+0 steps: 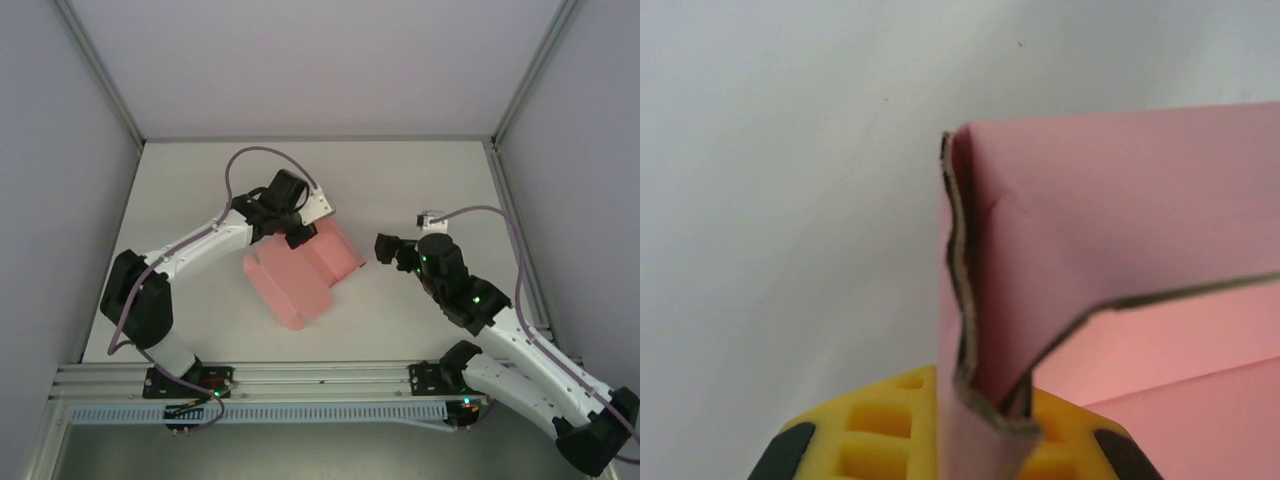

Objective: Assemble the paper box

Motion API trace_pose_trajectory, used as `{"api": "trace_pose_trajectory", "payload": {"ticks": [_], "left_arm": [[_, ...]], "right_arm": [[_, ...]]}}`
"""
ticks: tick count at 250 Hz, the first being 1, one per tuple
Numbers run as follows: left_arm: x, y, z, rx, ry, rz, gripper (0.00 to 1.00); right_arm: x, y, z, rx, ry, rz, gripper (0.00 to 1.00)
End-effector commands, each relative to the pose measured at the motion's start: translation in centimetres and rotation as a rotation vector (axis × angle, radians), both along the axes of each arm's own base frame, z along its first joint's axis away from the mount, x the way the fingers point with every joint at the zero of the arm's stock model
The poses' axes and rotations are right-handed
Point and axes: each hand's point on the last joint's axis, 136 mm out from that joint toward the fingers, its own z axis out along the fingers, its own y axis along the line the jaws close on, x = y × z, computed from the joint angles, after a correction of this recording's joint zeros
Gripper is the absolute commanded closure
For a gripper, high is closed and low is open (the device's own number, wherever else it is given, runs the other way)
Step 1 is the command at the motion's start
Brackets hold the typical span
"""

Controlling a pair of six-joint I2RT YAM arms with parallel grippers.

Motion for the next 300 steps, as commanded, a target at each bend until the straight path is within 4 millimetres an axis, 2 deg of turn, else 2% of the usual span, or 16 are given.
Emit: {"api": "trace_pose_trajectory", "payload": {"ticks": [1,27,67,85,120,152,172,184,209,245,270,300], "left_arm": [[-0.7,1.6,-0.4,0.26,-0.064,-0.228,1.0],[0.2,1.4,-1.4,0.365,-0.054,-0.286,1.0],[1.4,1.2,-5.3,0.572,0.023,-0.356,1.0],[1.8,0.7,-6.6,0.638,0.033,-0.389,1.0],[2.5,-1.3,-8.5,0.651,0.036,-0.433,1.0],[2.9,-2.2,-10.8,0.7,0.025,-0.462,0.98],[3.5,-2.9,-11.9,0.701,0.024,-0.448,0.95],[3.8,-3.2,-12.3,0.697,0.026,-0.434,0.88],[4.0,-3.7,-12.2,0.679,0.026,-0.42,0.72],[3.9,-4.5,-10.5,0.626,0.009,-0.42,0.44],[3.9,-5.1,-9.1,0.575,-0.009,-0.406,0.4],[3.3,-6.1,-6.8,0.483,-0.027,-0.405,0.25]], "right_arm": [[-1.8,-3.2,-2.5,-0.018,0.077,-0.112,0.0],[-2.9,-4.9,-2.8,-0.005,0.076,-0.164,0.0],[-4.1,-6.4,-2.3,0.04,0.042,-0.203,0.0],[-4.4,-6.5,-2.4,0.062,0.035,-0.207,0.0],[-4.3,-6.5,-3.0,0.063,0.057,-0.215,0.0],[-4.3,-6.5,-3.7,0.043,0.094,-0.229,0.0],[-4.3,-6.5,-4.1,0.034,0.114,-0.235,0.0],[-4.3,-6.4,-4.3,0.033,0.123,-0.232,0.0],[-4.4,-6.2,-4.7,0.029,0.137,-0.221,0.0],[-4.4,-6.2,-5.0,0.031,0.143,-0.221,0.0],[-4.3,-5.9,-5.2,0.036,0.143,-0.212,0.0],[-4.1,-5.3,-5.2,0.03,0.133,-0.173,0.0]]}}
